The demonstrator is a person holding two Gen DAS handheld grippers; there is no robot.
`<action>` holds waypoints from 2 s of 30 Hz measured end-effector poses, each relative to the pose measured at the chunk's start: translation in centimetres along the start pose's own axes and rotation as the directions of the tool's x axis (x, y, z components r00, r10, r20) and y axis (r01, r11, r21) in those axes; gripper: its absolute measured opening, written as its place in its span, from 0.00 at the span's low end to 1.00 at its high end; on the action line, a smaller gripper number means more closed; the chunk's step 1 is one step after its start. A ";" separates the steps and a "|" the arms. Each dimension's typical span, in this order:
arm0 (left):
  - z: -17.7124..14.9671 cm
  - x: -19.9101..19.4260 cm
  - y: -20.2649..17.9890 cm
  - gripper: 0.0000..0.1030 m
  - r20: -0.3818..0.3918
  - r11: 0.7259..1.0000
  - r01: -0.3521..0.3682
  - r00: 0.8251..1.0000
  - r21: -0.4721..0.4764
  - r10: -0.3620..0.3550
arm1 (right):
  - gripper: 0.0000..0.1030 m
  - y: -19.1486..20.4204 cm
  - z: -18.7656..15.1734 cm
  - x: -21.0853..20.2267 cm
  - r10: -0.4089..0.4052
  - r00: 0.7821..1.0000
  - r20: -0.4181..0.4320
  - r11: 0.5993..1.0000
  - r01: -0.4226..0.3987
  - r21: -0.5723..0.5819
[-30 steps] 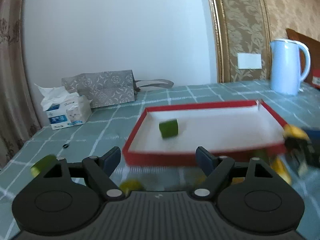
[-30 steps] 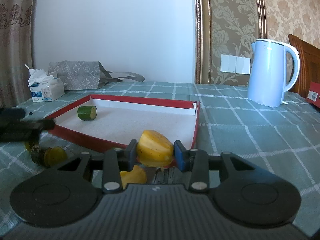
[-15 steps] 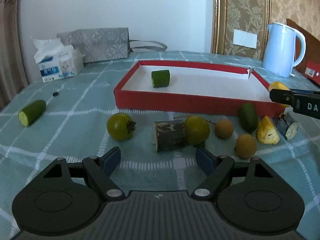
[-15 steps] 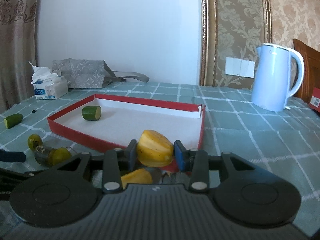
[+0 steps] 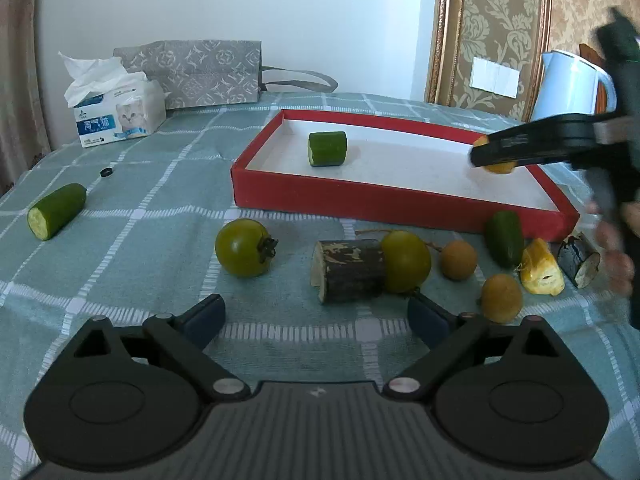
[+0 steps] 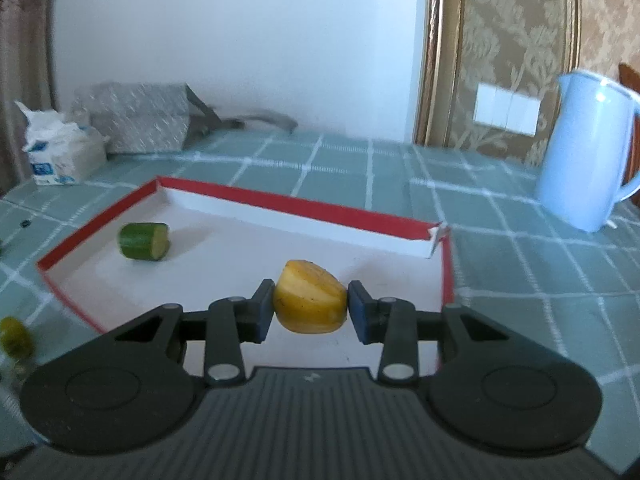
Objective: Organize fruits
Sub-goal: 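Lower the yellow fruit chunk into the tray and open the right gripper, then grasp the green tomato with the left gripper while the right gripper withdraws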
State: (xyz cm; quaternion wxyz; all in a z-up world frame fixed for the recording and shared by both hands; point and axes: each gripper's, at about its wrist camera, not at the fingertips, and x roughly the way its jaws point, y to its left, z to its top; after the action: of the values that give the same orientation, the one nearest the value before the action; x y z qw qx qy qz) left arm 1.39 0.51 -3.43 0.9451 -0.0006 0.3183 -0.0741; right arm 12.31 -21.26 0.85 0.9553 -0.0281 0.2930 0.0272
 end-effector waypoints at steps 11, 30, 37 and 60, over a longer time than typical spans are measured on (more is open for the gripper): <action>0.0 0.1 -0.1 0.98 0.000 1.000 0.007 1.000 -0.001 -0.007 | 0.37 1.0 0.6 4.0 -0.011 0.995 -0.098 1.000 0.011 -0.002; -0.5 -2.4 2.2 0.98 0.100 0.992 -0.114 0.988 -0.048 0.118 | 0.94 0.3 -6.4 -11.1 -0.043 0.947 0.320 0.998 0.027 0.053; 2.5 -3.1 5.3 0.98 0.135 0.973 -0.194 0.968 -0.124 0.210 | 0.94 0.3 -6.8 -11.5 -0.020 0.947 0.322 0.998 0.002 0.057; 3.2 2.7 5.0 0.84 -0.041 0.994 -0.094 0.995 -0.063 0.091 | 1.00 0.8 -7.2 -11.3 -0.048 0.949 0.312 0.998 0.031 0.059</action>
State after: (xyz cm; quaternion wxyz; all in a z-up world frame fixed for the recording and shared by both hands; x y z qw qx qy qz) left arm 6.09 4.96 -2.77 0.9408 -0.0152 0.3379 -0.0198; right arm -1.15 -21.41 1.18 0.9904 -0.0036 0.1379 0.0043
